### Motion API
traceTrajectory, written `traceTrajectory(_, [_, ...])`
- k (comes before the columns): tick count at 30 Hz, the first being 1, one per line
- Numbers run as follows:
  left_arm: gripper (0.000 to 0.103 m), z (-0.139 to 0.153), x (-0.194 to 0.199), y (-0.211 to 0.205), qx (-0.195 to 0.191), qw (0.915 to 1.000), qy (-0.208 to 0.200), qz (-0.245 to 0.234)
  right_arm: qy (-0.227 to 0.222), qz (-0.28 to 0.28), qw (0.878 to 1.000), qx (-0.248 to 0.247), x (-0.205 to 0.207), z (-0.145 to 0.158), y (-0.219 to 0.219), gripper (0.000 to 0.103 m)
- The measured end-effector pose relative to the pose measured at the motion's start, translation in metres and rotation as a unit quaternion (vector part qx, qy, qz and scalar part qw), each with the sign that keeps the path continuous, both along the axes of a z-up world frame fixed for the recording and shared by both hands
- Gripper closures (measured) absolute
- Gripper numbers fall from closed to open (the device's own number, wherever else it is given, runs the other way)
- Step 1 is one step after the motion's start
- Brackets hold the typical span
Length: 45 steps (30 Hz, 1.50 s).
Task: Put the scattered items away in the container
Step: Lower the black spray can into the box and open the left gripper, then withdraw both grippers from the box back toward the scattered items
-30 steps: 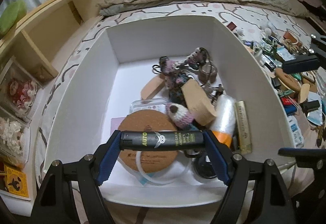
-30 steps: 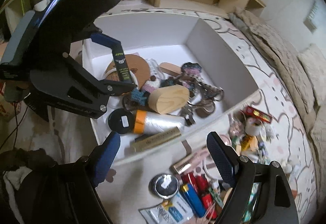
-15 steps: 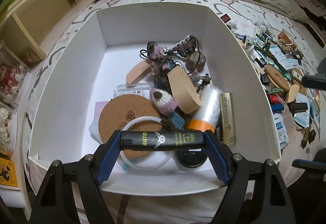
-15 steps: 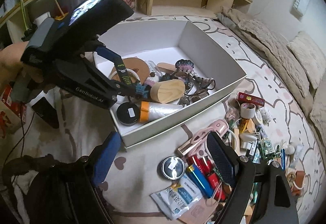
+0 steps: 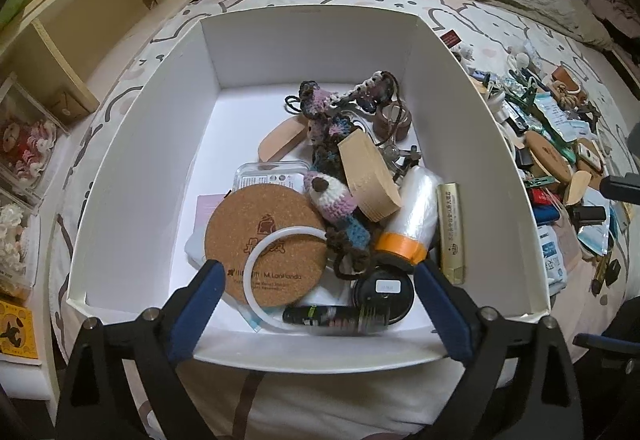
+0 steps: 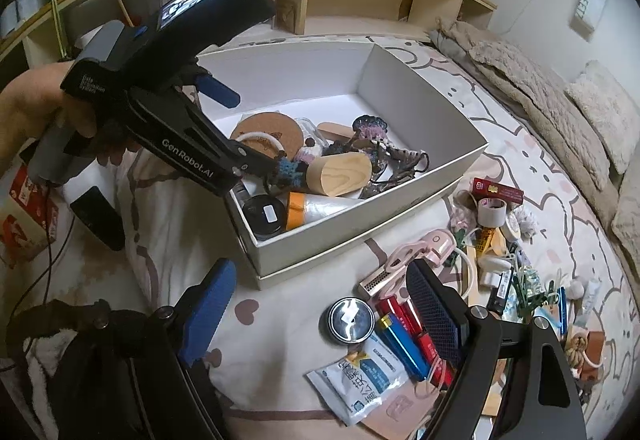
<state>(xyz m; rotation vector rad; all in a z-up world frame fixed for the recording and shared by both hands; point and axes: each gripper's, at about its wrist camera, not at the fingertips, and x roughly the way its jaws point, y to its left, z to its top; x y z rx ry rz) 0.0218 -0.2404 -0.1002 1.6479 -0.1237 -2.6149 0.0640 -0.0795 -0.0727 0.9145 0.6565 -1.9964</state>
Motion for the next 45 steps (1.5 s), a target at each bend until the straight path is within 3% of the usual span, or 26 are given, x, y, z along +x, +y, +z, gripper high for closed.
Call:
traceTrajectory(12, [0.007, 0.004, 0.002, 0.004, 0.002, 1.0, 0.001, 0.003, -0.001, -0.004, 1.0, -0.011, 0.003, 0.0, 0.006, 0.016])
traceTrajectory(22, [0.007, 0.019, 0.01, 0.015, 0.006, 0.9996, 0.028, 0.004, 0.017, -0.036, 0.999, -0.036, 0.001, 0.012, 0.024, 0.016])
traceTrajectory(31, [0.007, 0.039, 0.029, 0.037, 0.009, 0.9961, 0.087, 0.006, 0.024, -0.079, 0.994, -0.075, 0.006, 0.022, 0.05, 0.016])
traceTrajectory(34, [0.0, 0.043, 0.035, 0.047, 0.019, 0.9944, 0.104, 0.008, 0.028, -0.091, 0.992, -0.083, 0.011, 0.024, 0.06, 0.016])
traceTrajectory(39, [0.0, 0.052, 0.043, 0.069, 0.007, 0.9915, 0.129, -0.01, 0.036, -0.117, 0.987, -0.102, 0.018, 0.031, 0.078, 0.016])
traceTrajectory(41, [0.0, 0.056, 0.047, 0.077, 0.008, 0.9904, 0.137, -0.017, 0.042, -0.128, 0.984, -0.113, 0.02, 0.034, 0.086, 0.013])
traceTrajectory(43, [0.0, 0.061, 0.05, 0.083, 0.012, 0.9892, 0.145, -0.021, 0.053, -0.141, 0.981, -0.123, 0.023, 0.038, 0.093, 0.0])
traceTrajectory(45, [0.0, 0.067, 0.054, 0.091, 0.015, 0.987, 0.157, -0.027, 0.06, -0.15, 0.977, -0.138, 0.026, 0.043, 0.101, 0.0])
